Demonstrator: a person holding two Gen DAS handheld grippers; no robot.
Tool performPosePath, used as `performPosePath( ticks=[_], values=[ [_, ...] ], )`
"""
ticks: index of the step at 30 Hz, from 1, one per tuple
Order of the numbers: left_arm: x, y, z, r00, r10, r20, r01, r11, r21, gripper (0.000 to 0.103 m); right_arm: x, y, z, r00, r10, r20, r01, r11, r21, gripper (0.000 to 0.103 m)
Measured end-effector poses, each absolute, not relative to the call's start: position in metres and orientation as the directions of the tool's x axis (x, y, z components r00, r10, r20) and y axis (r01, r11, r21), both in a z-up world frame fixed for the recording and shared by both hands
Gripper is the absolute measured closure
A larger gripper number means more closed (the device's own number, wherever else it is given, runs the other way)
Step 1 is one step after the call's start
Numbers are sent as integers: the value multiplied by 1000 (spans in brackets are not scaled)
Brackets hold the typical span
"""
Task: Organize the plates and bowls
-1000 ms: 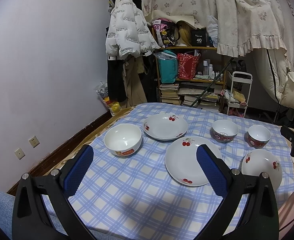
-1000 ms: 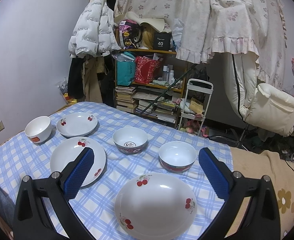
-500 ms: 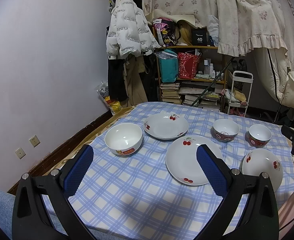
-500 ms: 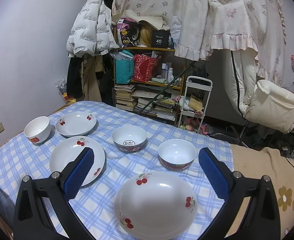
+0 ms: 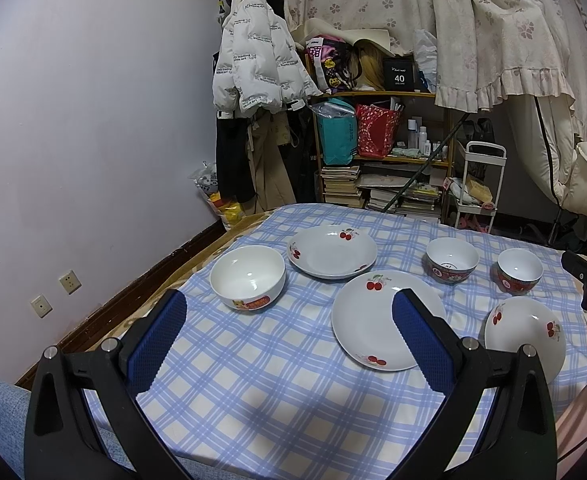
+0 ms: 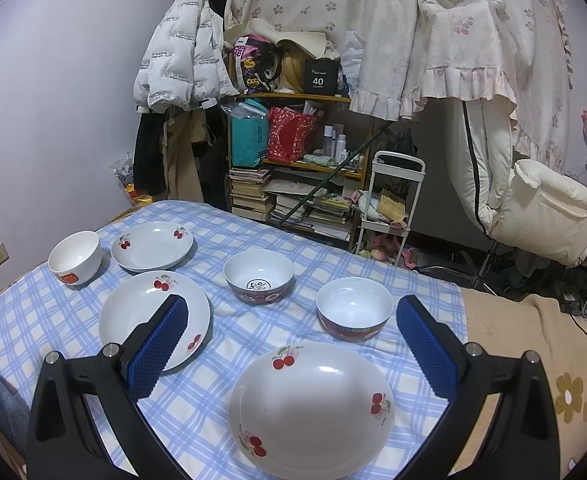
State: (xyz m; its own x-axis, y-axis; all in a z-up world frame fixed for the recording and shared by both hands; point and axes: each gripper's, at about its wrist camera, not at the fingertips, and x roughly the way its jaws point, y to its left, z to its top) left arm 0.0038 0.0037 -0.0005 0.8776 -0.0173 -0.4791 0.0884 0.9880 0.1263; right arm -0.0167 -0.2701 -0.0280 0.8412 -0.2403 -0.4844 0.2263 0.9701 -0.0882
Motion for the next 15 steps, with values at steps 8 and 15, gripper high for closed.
performPosePath(
  ticks=[8,15],
  values=[
    [2,7,2,878,-13,-478,83,989,126,2,-17,-271,-28,841,-239,-486,226,970,-87,0],
    [2,7,2,879,-12,-477,84,988,129,2,-17,-271,-28,840,-239,-486,226,970,-87,0]
  ],
)
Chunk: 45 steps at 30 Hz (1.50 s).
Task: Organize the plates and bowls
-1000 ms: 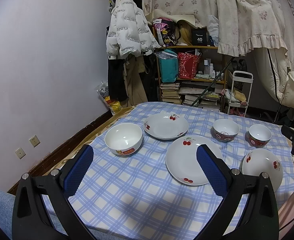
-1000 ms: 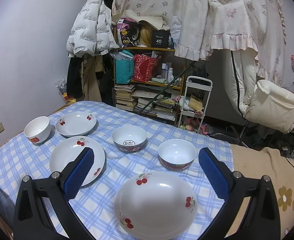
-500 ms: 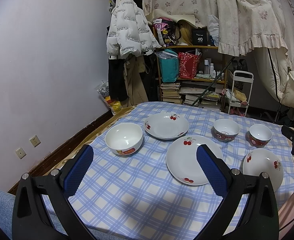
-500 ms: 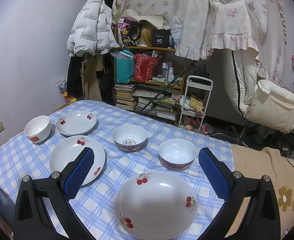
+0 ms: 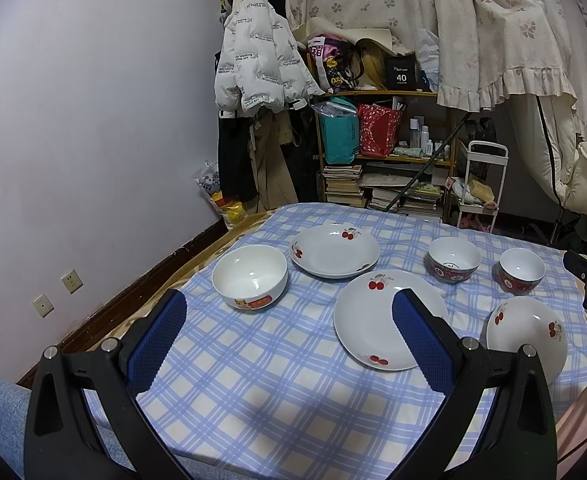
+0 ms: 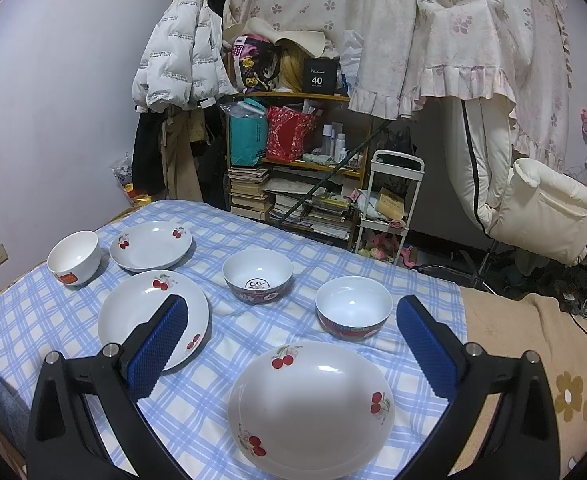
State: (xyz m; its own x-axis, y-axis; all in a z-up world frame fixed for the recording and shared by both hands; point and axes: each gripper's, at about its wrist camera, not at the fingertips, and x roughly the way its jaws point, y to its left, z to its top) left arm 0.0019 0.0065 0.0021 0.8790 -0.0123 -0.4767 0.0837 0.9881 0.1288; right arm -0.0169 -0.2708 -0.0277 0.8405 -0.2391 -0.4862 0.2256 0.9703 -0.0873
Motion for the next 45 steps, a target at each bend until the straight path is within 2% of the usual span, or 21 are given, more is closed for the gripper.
performPosePath(
  ticks=[13,26,36,45],
  values=[
    [1,11,-2,874,-14,-485,85,988,125,2,-17,-272,-31,837,-242,-491,231,969,-83,0],
    [11,-1,14,855,33,-517,93,972,215,2,0,-248,-28,828,-219,-516,184,976,-119,0],
    [67,-10,27,817,50,-574,78,977,196,2,37,-242,-24,823,-151,-547,119,988,-95,0],
    [117,-16,-3,729,64,-682,99,975,197,2,79,-250,-42,788,-102,-607,97,994,-42,0]
  ],
)
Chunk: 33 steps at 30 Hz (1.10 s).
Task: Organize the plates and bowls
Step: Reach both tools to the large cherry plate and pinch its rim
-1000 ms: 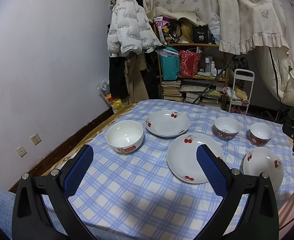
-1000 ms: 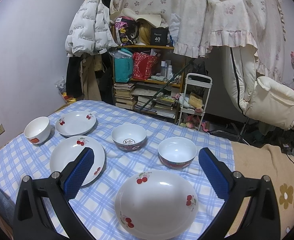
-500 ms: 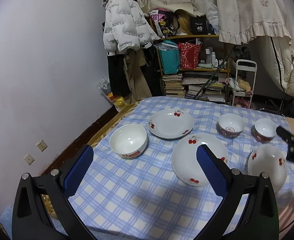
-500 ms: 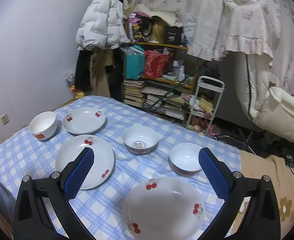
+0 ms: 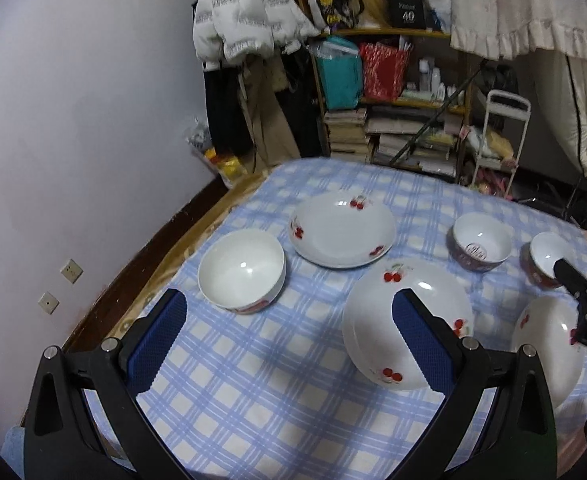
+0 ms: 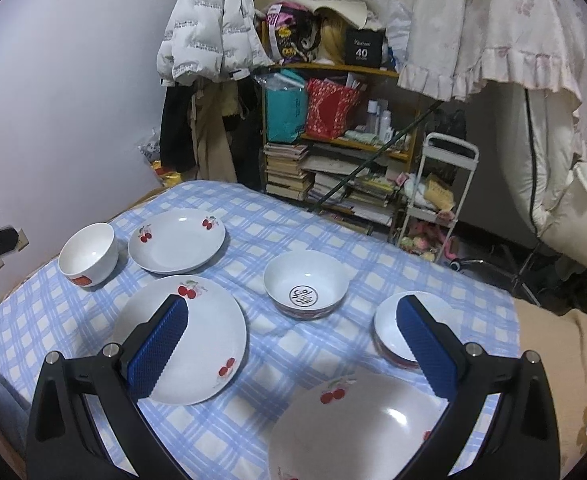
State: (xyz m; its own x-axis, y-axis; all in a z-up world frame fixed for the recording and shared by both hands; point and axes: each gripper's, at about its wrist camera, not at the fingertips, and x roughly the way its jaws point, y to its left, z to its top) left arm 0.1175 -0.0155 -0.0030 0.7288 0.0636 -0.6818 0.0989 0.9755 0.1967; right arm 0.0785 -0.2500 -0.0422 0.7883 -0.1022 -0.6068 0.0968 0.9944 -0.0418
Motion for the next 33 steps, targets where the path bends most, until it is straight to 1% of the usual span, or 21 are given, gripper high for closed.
performPosePath(
  ticks=[9,14,17,20,23,26,29,31,32,33],
  values=[
    [154,-14,-49,665,110,-738,57,979,197,2,119,-252,-67,752,-91,-653,86,996,-40,0],
    [177,-12,-82,586,131,-800,52,979,199,2,142,-246,-85,701,-99,-706,82,995,-58,0],
    [184,-10,-93,557,117,-822,55,983,178,2,155,-241,-96,668,-90,-739,66,996,-62,0],
    [190,-7,-104,528,65,-847,80,989,126,2,165,-235,-111,635,-82,-768,50,997,-65,6],
    [194,-5,-117,483,19,-876,91,993,71,2,173,-231,-126,604,-70,-794,35,998,-61,9],
    [196,-9,-130,450,12,-893,104,992,66,2,179,-230,-139,581,-61,-812,24,998,-57,14],
    [199,-11,-143,425,30,-905,101,992,80,2,184,-231,-151,561,-59,-826,26,998,-54,15],
    [201,-13,-150,405,34,-914,105,991,84,2,186,-233,-158,548,-59,-834,27,998,-53,20],
    [200,-14,-153,403,44,-914,106,990,94,5,187,-232,-161,540,-61,-840,26,998,-56,28],
    [201,-15,-156,399,54,-915,110,988,106,7,188,-233,-164,528,-65,-847,26,998,-60,30]
  ],
)
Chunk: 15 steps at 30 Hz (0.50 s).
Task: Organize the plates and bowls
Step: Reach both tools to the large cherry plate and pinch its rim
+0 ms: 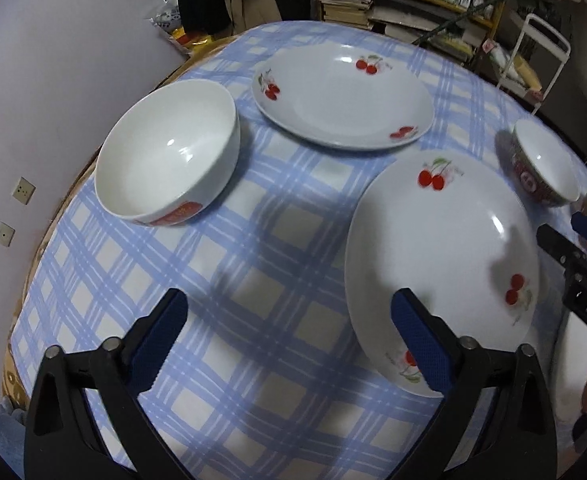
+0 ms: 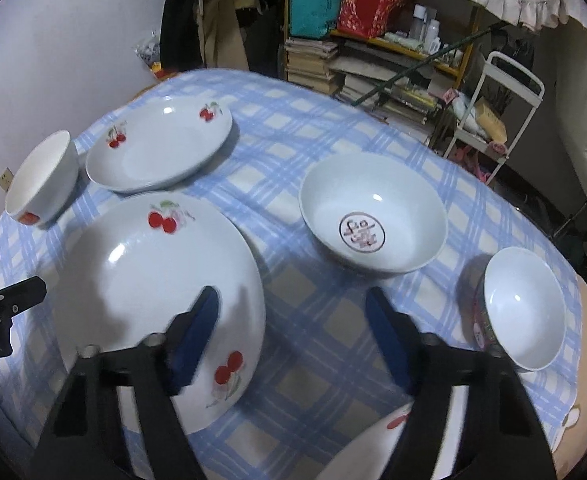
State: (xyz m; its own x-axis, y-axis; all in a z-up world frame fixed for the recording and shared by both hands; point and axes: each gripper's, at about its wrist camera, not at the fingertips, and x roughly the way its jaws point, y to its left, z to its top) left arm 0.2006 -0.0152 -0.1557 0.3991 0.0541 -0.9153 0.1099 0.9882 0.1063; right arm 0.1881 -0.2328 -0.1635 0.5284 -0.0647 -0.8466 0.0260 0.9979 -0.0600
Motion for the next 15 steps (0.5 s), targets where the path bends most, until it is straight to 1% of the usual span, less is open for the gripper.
performPosePath(
  ticks=[1,3,7,9,11,12,13,14,15],
  values=[
    [201,-16,-159,391,66,-918,116,986,121,8,189,-233,-166,520,-62,-852,24,998,-58,30],
    [201,-18,-164,379,72,-922,127,984,129,9,190,-233,-170,516,-44,-856,13,999,-44,31],
    [201,-22,-172,359,39,-932,160,982,102,9,192,-228,-176,515,-40,-856,-4,999,-49,32],
    [201,-24,-173,357,20,-934,174,981,87,10,195,-225,-180,507,-40,-861,-6,999,-50,41],
    [203,-26,-175,354,16,-935,180,980,85,18,196,-223,-184,498,-41,-866,-4,999,-49,43],
    [205,-26,-176,348,17,-937,178,980,84,19,197,-223,-186,497,-39,-867,-4,999,-47,45],
    [207,-26,-178,341,18,-940,172,982,81,23,198,-223,-187,496,-36,-868,-6,999,-44,48],
    [209,-24,-179,333,14,-943,154,986,69,30,199,-223,-189,493,-30,-870,-8,999,-38,54],
    [210,-22,-181,320,3,-947,133,990,48,33,200,-223,-190,490,-20,-872,-10,1000,-28,58]
  ],
)
